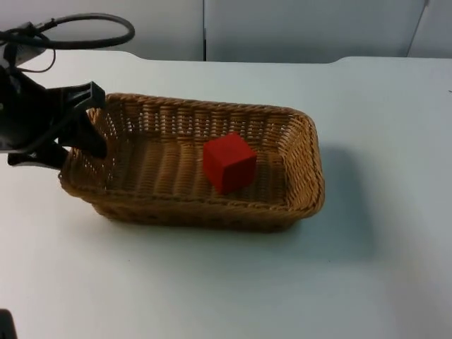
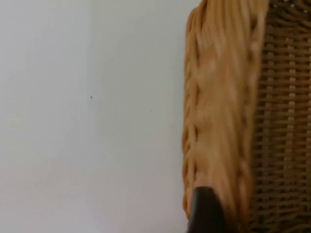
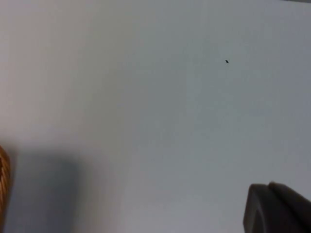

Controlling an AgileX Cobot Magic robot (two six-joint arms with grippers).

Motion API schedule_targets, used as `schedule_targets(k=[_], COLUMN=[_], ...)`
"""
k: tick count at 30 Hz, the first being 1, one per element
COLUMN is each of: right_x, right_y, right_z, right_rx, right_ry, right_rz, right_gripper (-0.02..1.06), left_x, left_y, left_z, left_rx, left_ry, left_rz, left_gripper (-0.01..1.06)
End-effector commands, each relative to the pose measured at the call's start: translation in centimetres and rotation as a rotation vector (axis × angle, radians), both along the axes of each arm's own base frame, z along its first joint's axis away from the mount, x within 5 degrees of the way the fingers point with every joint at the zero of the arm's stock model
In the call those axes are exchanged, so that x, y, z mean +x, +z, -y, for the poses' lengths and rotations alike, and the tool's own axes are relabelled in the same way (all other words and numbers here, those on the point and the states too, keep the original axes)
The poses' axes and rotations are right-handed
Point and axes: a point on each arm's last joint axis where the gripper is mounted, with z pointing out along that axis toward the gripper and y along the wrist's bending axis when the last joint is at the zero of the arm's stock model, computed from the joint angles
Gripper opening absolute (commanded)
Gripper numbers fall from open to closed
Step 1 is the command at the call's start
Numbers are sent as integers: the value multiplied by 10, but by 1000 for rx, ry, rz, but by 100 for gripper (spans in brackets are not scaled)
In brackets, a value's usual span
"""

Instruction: Pick up the basket with the left hand and place the cube into the basket with the right hand.

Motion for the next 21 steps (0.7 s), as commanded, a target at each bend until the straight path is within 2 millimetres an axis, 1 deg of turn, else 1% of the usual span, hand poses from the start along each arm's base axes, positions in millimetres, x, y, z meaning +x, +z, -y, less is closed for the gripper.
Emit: schedule_targets(k=[1,5,9,11,12,13,15,17,18,19,21], right_x=[-2,-1,-1,-1,-1,-1,-2,-6,-6,-12,-28], right_y=[3,3,3,3,4,4,7,19,19,30,57], right_z=[1,0,-1,-1,-1,-1,0,0,0,1,2], right_rx=[7,22,27,25,22,22,14,9,9,12,19], right_ry=[4,8,8,10,12,12,18,26,26,29,36], right_rz=[12,17,18,18,20,20,42,106,106,155,275], right_gripper=[0,0,0,0,0,0,0,0,0,0,0], left_x=[2,2,2,2,1,1,-2,-5,-5,-8,-16], left_y=[1,1,-1,-4,-4,-4,2,19,19,33,68], left_z=[1,0,-4,-13,-21,-21,-33,-43,-43,-45,-50], left_rx=[-1,13,81,173,224,224,272,315,315,350,417], left_ry=[14,8,-9,-18,-5,-5,39,57,57,46,29], left_rz=[5,10,27,27,10,10,-19,-3,-3,35,140], left_gripper=[63,63,63,63,63,63,61,49,49,38,13])
